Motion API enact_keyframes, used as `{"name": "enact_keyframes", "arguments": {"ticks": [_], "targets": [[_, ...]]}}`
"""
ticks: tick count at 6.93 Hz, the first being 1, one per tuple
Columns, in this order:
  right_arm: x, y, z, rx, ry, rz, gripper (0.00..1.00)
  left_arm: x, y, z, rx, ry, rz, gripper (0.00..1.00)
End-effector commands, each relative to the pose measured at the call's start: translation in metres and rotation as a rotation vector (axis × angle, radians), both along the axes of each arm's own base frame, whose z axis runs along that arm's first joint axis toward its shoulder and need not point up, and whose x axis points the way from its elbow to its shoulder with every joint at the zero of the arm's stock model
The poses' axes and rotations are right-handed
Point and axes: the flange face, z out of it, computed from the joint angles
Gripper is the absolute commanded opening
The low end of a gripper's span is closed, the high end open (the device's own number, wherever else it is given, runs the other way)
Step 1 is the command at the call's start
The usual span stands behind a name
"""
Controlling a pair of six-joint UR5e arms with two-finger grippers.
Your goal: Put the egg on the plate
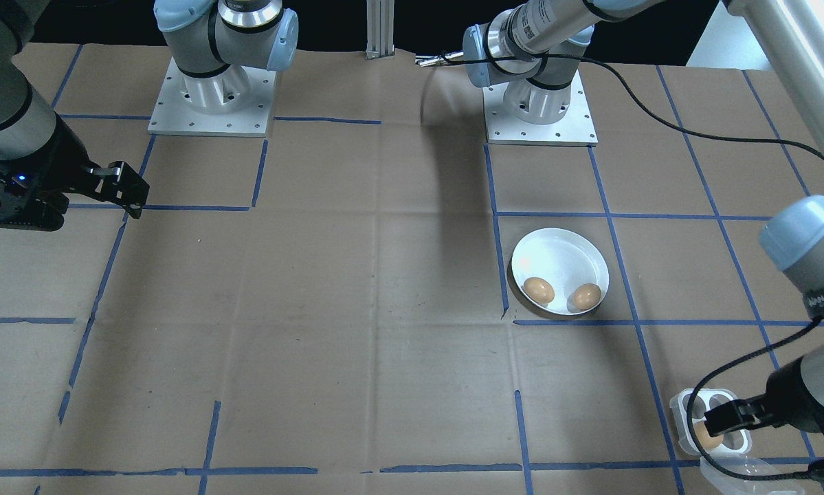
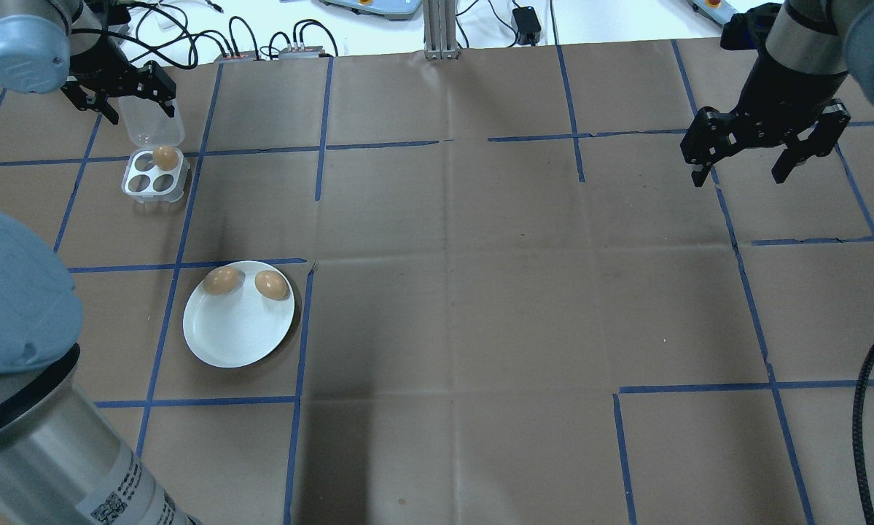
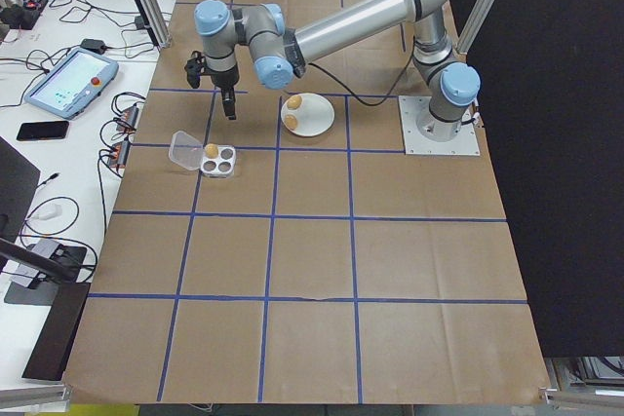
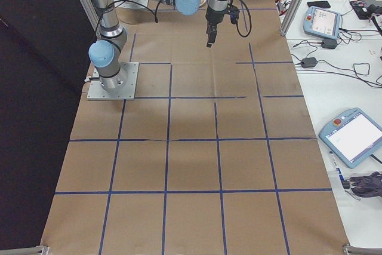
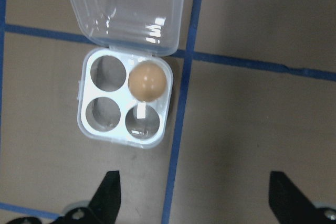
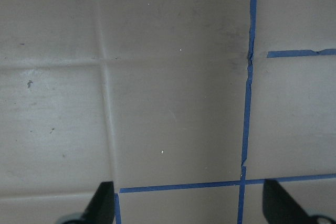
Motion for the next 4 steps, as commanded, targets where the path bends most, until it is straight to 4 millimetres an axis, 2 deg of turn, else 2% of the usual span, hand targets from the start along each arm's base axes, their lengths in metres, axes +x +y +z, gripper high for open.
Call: {"name": "enact_keyframes", "arguments": {"ticks": [1, 2, 4], "targets": [[0.0, 0.0, 0.0, 0.0, 0.0, 0.0, 1.0, 0.016, -0.025, -0.049, 0.036, 0.008, -0.078, 1.0], [0.0, 0.0, 0.0, 0.0, 0.0, 0.0, 1.0, 0.019, -0.023, -0.057, 0.051, 0.014, -0.094, 0.99], [0.0, 0.0, 0.0, 0.0, 0.0, 0.0, 1.0, 0.018, -0.01, -0.084, 0.075, 0.024, -0.091, 0.99]]}}
